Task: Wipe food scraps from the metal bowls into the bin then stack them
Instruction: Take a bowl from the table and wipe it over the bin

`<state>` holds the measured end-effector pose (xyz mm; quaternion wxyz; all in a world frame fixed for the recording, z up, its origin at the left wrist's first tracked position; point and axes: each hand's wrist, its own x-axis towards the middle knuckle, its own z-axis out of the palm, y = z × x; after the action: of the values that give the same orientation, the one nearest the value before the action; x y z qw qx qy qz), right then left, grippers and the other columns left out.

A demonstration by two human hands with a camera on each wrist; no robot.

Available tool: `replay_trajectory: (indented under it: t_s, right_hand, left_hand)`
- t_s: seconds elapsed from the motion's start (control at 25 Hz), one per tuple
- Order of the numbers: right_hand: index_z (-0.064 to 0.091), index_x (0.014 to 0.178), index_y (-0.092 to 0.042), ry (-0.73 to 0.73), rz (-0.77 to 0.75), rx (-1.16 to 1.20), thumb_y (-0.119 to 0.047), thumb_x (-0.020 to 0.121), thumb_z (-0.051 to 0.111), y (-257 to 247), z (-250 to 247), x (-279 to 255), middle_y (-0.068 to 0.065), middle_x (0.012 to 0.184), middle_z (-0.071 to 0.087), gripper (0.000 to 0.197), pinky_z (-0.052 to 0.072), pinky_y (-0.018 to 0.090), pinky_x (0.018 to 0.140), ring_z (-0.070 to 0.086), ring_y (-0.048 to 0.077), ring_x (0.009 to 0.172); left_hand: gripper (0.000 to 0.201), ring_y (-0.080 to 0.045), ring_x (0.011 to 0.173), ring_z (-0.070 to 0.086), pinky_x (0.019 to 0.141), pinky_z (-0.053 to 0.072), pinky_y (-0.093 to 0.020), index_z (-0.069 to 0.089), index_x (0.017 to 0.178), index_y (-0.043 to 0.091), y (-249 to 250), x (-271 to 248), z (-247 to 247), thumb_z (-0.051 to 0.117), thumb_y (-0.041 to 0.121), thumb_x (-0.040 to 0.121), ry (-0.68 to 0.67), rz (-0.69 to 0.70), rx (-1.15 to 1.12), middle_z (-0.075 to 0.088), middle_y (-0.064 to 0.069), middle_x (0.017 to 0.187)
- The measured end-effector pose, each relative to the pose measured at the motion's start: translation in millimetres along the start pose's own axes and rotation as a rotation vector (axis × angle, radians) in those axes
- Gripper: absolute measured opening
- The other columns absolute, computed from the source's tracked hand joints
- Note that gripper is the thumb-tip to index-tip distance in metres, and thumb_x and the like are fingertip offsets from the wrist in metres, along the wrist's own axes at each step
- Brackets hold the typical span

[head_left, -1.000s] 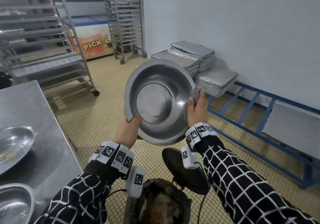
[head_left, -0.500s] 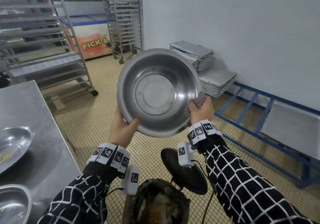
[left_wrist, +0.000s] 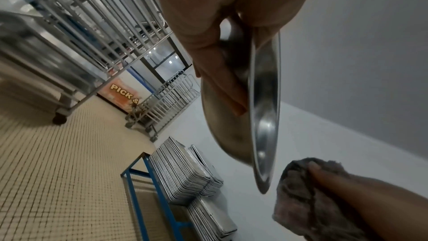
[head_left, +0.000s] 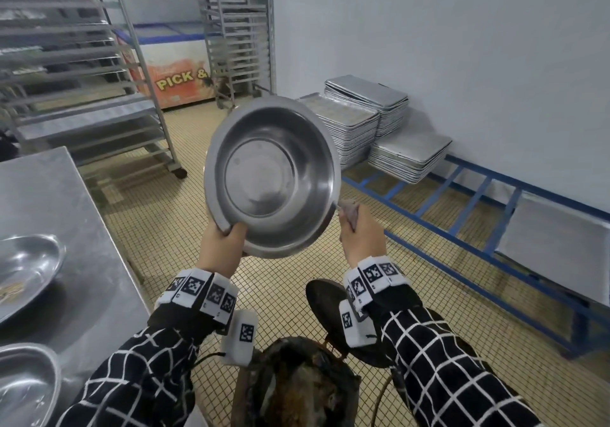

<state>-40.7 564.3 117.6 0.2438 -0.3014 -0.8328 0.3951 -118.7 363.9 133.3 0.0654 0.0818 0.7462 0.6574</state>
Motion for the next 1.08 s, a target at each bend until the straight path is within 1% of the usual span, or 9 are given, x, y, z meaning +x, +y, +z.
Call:
replay_trajectory:
  t_s: [0.12,0.2,0.28,0.36,0.52,0.68,0.84,0.92,1.08]
  right_hand:
    - [0.050,0.109,-0.019,-0.150,-0.184,0.023,-0.032,0.093,0.053,-15,14,-17,-0.009,0.097,0.059,0.021,0.050,0.018,0.073,0.059,0.005,0.087]
    - [0.046,0.121,-0.022,-0.310,-0.307,0.073,-0.029,0.092,0.055,-25,33,-35,-0.005,0.114,0.057,0.031,0.051,0.026,0.088,0.056,0.007,0.102]
    - [0.046,0.123,-0.022,-0.422,-0.452,0.052,-0.030,0.095,0.050,-25,48,-52,-0.004,0.111,0.059,0.029,0.051,0.028,0.087,0.057,0.005,0.095]
    - [0.047,0.123,-0.021,-0.510,-0.552,-0.009,-0.039,0.099,0.037,-21,46,-58,-0.002,0.106,0.061,0.031,0.052,0.030,0.084,0.058,0.007,0.087]
    - [0.039,0.139,-0.019,-0.492,-0.742,-0.726,-0.050,0.094,0.006,0,32,-14,0.003,0.144,0.043,0.064,0.028,0.044,0.112,0.036,0.022,0.135]
    - [0.026,0.148,-0.017,-0.391,-0.579,-0.956,-0.050,0.089,-0.009,5,33,9,0.007,0.156,0.020,0.076,0.002,0.046,0.118,0.006,0.026,0.146]
    - [0.042,0.138,-0.018,-0.354,-0.608,-0.485,-0.040,0.099,0.012,-20,53,-53,0.002,0.144,0.043,0.055,0.005,0.034,0.117,0.031,0.019,0.138]
    - [0.041,0.137,-0.020,-0.273,-0.579,-0.461,-0.043,0.096,0.007,-15,54,-68,0.000,0.143,0.044,0.058,0.008,0.034,0.118,0.032,0.016,0.137]
    - [0.011,0.150,-0.019,-0.146,-0.374,-0.590,-0.044,0.096,0.001,21,42,-36,0.001,0.159,0.001,0.061,0.008,0.048,0.117,-0.007,0.023,0.145]
  left_hand:
    - [0.012,-0.024,0.085,0.062,0.075,0.055,-0.052,0.056,0.092,0.025,4,-3,-2,0.051,0.014,0.093,-0.055,0.049,0.054,0.066,-0.008,0.093]
    - [0.013,-0.016,0.093,0.063,0.079,0.055,-0.038,0.056,0.106,0.026,9,-7,2,0.052,0.020,0.095,-0.090,0.075,0.037,0.065,0.005,0.098]
    - [0.019,-0.005,0.093,0.061,0.076,0.050,-0.020,0.053,0.116,0.025,14,-9,4,0.052,0.023,0.096,-0.108,0.102,0.034,0.064,0.012,0.098]
    - [0.020,-0.005,0.093,0.061,0.075,0.047,-0.018,0.053,0.117,0.026,18,-7,1,0.052,0.024,0.096,-0.127,0.109,0.025,0.065,0.011,0.100]
    - [0.008,-0.021,0.085,0.065,0.069,0.050,-0.032,0.056,0.103,0.026,13,-3,-9,0.052,0.027,0.096,-0.087,0.028,-0.004,0.068,-0.008,0.099]
    - [0.019,-0.018,0.095,0.064,0.082,0.052,-0.038,0.053,0.110,0.042,16,-2,-8,0.052,0.029,0.096,-0.109,0.101,0.020,0.067,0.001,0.105]
    - [0.036,0.000,0.095,0.057,0.078,0.045,-0.016,0.050,0.132,0.018,25,1,-5,0.051,0.018,0.096,-0.026,0.171,-0.003,0.061,0.009,0.107]
    - [0.038,-0.002,0.097,0.057,0.079,0.045,-0.017,0.048,0.134,0.018,25,2,-6,0.051,0.018,0.096,-0.010,0.171,-0.016,0.061,0.009,0.108]
    - [0.033,-0.025,0.093,0.064,0.074,0.054,-0.039,0.050,0.128,0.023,18,1,-8,0.052,0.022,0.095,-0.024,0.086,-0.023,0.065,-0.001,0.102]
